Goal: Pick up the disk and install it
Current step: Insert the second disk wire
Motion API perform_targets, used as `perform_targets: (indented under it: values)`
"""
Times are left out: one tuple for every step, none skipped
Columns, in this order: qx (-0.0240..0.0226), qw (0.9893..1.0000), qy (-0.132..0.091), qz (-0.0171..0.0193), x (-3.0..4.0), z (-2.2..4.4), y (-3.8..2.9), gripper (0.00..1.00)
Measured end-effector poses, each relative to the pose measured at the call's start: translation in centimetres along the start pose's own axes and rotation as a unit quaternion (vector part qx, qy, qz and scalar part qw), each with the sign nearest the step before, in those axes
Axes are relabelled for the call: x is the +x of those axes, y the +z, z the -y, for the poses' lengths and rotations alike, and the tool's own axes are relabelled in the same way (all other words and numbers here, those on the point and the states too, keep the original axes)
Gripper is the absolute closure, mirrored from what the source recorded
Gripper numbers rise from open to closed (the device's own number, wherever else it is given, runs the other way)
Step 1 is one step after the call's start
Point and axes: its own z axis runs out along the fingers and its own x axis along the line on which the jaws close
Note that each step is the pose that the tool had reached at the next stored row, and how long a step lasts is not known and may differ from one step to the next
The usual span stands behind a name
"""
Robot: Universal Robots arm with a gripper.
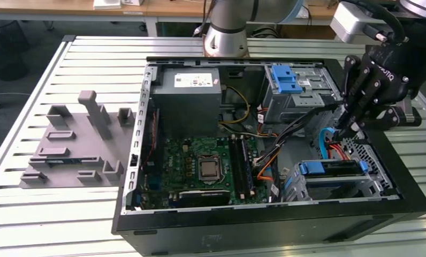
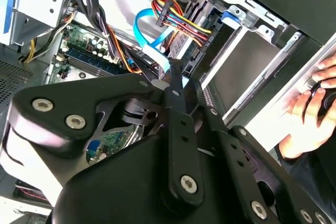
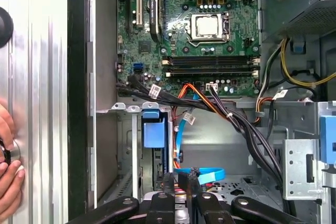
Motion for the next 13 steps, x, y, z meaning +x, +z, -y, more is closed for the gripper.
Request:
perform_targets:
  values:
    - [0.0001, 1.0, -0.002, -0.0002, -0.03, 0.0, 0.01, 0.76]
    - [0.0002, 1.0, -0.004, -0.0003, -0.06, 0.0, 0.03, 0.76]
    - [0.0003, 1.0, -0.005, -0.0004, -0.11, 0.0, 0.06, 0.75]
    - [0.0003, 1.0, -0.006, -0.0004, -0.16, 0.0, 0.09, 0.75]
    - [0.0003, 1.0, -0.007, -0.0005, -0.21, 0.0, 0.13, 0.69]
    - [0.0004, 1.0, -0.008, -0.0006, -0.27, 0.0, 0.17, 0.69]
    - [0.0004, 1.0, -0.008, -0.0006, -0.32, 0.0, 0.23, 0.69]
    - [0.0004, 1.0, -0.008, -0.0007, -0.36, 0.0, 0.3, 0.69]
    - [0.0005, 1.0, -0.009, -0.0008, -0.39, 0.0, 0.38, 0.69]
    - [0.0005, 1.0, -0.009, -0.0011, -0.43, 0.0, 0.47, 0.69]
    - [0.0005, 1.0, -0.009, -0.0016, -0.46, 0.0, 0.55, 0.69]
    - [0.0005, 1.0, -0.009, -0.0021, -0.48, 0.01, 0.64, 0.69]
    - [0.0005, 1.0, -0.009, -0.0024, -0.49, 0.01, 0.72, 0.69]
